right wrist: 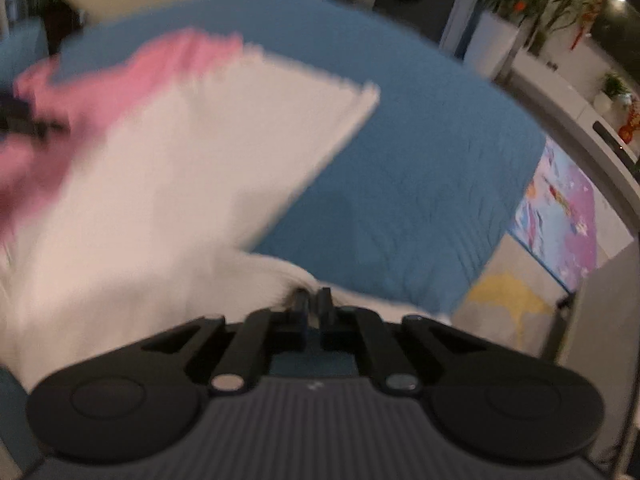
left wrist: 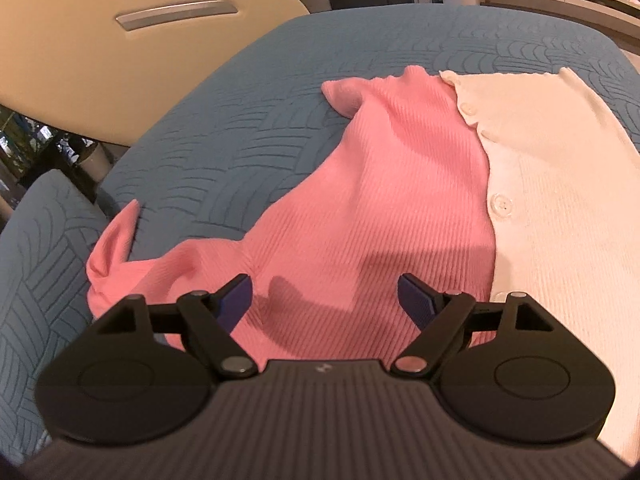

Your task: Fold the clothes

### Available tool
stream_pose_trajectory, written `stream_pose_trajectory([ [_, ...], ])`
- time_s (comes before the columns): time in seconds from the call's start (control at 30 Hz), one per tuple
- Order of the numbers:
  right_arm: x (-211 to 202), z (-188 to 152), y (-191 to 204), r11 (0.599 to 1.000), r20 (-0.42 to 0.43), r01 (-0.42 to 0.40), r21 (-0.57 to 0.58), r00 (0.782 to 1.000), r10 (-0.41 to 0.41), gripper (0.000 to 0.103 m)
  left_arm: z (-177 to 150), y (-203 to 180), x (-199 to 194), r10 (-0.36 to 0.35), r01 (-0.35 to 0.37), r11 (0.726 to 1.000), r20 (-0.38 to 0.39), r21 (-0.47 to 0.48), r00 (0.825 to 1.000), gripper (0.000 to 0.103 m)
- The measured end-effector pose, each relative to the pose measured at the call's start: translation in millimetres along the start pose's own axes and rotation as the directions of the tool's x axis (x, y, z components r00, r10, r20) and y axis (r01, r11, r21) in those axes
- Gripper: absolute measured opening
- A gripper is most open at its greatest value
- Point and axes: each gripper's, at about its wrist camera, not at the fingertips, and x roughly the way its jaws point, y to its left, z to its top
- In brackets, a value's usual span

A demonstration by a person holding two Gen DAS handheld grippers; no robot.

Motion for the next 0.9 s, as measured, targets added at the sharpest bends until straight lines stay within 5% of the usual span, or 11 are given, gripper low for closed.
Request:
stream_pose_trajectory([
  [0.23, -8, 0, 7, 0.997, 0.021, 0.062, 0.054, 0.998, -0.063, 0.031, -1, -5, -7, -0.020, 0.019, 1.000, 0.023, 0.024, 1.000, 0.083],
  [0.37, -24, -1, 22, 0.994, 0.085, -0.058, 0.093, 0.995, 0.051, 0.040, 1, -9, -9, -0.045, 0.044, 0.998, 0.030, 0.035, 0.999, 0.083],
  [0.43, -19, -2, 41, 0.991, 0.092, -0.112, 0.068, 0.990, 0.105, 0.059, 0, -11, -7, -0.048, 0.047, 0.998, 0.019, 0.040, 0.999, 0.083],
  [0.6, 11, -11, 75, 0.972, 0.061, -0.218, 0.091, 0.975, 0.214, 0.060, -4, -11, -1, -0.027, 0.028, 0.998, -0.009, 0.048, 1.000, 0.083],
  [0.7, 27, -18, 88, 0.970, 0.008, -0.213, 0.121, 0.977, 0.213, 0.060, -4, -8, 2, -0.039, 0.040, 0.999, -0.029, 0.025, 0.999, 0.083],
  [0.9, 23, -24, 110, 0.978, 0.043, -0.191, 0.085, 0.981, 0.188, 0.080, -2, -4, 7, -0.053, 0.052, 0.998, -0.058, -0.022, 0.997, 0.082],
])
